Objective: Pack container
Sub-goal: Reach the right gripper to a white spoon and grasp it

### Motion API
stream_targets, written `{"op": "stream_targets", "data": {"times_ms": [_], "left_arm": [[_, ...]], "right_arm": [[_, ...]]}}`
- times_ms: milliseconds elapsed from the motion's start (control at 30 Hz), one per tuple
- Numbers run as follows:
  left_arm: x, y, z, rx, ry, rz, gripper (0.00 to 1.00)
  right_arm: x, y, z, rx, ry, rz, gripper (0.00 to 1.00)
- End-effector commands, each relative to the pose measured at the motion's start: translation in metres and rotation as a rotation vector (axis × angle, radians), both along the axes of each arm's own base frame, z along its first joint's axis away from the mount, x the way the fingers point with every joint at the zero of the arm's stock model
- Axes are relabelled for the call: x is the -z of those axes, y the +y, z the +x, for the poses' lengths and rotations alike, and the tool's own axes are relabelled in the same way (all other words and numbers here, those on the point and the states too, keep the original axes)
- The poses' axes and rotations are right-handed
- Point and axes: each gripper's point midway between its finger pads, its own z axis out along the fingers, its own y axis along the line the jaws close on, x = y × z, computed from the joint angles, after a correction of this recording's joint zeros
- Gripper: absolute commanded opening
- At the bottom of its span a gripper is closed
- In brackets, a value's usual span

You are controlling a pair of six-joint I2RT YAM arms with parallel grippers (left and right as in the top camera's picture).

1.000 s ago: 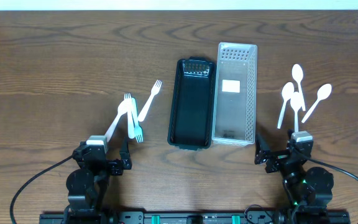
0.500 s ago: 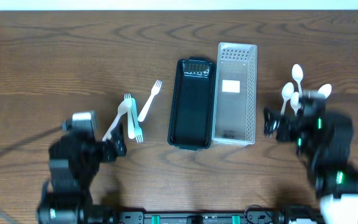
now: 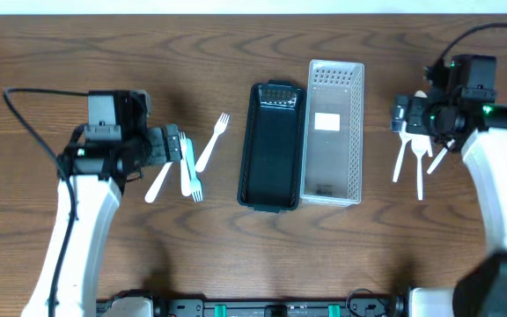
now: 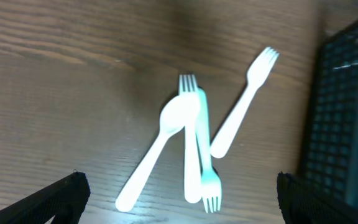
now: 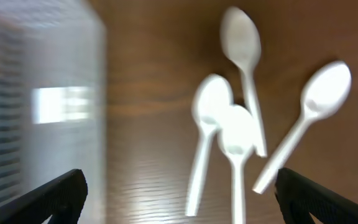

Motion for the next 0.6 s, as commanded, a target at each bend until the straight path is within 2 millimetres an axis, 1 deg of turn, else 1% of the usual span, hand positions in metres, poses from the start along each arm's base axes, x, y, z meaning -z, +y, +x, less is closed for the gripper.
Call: {"op": "stream_targets", "data": {"times_ms": [0, 100, 167, 233, 300, 333, 400, 467, 567], "left_arm": [[0.000, 0.011, 0.005, -0.012, 0.008, 0.004, 0.98], [0.002, 0.021, 0.005, -0.036, 0.015, 0.007, 0.98], [0.002, 0.026, 0.005, -0.051, 0.016, 0.007, 0.98], [0.002, 0.028, 0.003, -0.058, 0.020, 0.006, 0.98], [0.003, 0.029, 0.002, -0.060, 0.027, 0.006, 0.98], [0.004, 0.029, 0.001, -0.060, 0.030, 0.005, 0.98], [0.004, 0.028, 0.000, -0.060, 0.037, 0.005, 0.98], [0.004, 0.028, 0.000, -0.060, 0.037, 0.005, 0.98], [0.004, 0.028, 0.000, -0.060, 0.037, 0.005, 0.98]], "right_arm": [[0.031, -0.032, 0.000, 0.107, 0.082, 0.019, 0.99], [0.053, -0.042, -0.004, 0.127, 0.143, 0.027, 0.91], [0.064, -0.046, -0.007, 0.093, 0.176, 0.010, 0.87], [0.076, -0.050, -0.012, 0.066, 0.222, -0.026, 0.86], [0.086, -0.057, -0.018, 0.074, 0.272, -0.065, 0.88], [0.091, -0.057, -0.019, 0.073, 0.286, -0.062, 0.88], [0.097, -0.054, -0.019, 0.066, 0.295, -0.045, 0.84], [0.102, -0.054, -0.022, 0.066, 0.316, -0.052, 0.75], [0.109, -0.057, -0.028, 0.074, 0.347, -0.063, 0.71]]}}
